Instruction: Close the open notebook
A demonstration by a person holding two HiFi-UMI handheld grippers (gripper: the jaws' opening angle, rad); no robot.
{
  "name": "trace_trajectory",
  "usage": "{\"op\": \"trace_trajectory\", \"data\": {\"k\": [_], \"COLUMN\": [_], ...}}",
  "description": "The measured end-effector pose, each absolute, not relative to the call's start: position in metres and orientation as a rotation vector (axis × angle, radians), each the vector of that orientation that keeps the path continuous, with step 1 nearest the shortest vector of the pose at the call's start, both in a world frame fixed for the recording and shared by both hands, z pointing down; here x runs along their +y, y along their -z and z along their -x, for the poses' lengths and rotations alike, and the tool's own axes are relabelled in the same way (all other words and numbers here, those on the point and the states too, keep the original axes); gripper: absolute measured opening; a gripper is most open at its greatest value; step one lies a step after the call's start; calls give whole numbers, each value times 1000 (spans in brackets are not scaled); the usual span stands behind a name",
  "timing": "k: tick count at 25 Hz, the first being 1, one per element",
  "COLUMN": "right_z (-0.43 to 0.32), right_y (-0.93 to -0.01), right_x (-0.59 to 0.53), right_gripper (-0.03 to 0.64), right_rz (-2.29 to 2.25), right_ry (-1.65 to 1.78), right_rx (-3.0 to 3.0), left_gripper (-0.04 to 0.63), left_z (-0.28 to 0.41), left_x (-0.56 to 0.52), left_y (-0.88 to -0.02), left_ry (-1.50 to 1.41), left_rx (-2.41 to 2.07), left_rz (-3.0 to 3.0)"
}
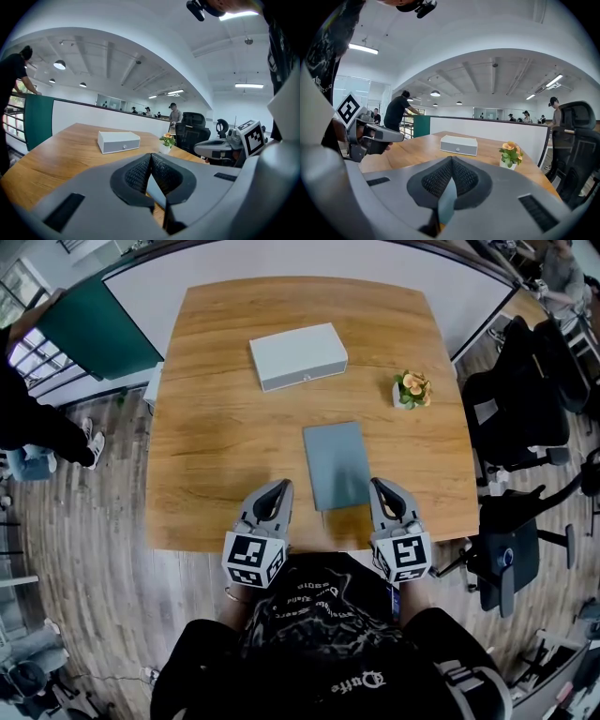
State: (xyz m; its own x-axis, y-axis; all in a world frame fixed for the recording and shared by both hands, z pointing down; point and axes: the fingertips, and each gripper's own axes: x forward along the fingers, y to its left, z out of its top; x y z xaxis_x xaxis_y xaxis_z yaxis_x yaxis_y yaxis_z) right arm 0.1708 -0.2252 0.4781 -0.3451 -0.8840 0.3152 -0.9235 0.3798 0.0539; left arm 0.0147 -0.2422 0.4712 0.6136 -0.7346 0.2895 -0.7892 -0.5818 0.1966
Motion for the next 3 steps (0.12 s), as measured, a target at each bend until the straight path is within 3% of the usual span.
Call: {"op": "trace_trajectory", "data": {"k": [3], "right_z": [-173], "right_y": [-476], "right_x": [-232], "right_gripper": [5], "right_rz": [-1587], "right_ry": [-158], "right_rx": [-2361], "left_gripper": [21], "left_z": [-22], "left_x": [-245], "left_y": [-475], "left_ry": [-258], "left_rx": [-1213], "left_rz": [-2532]}}
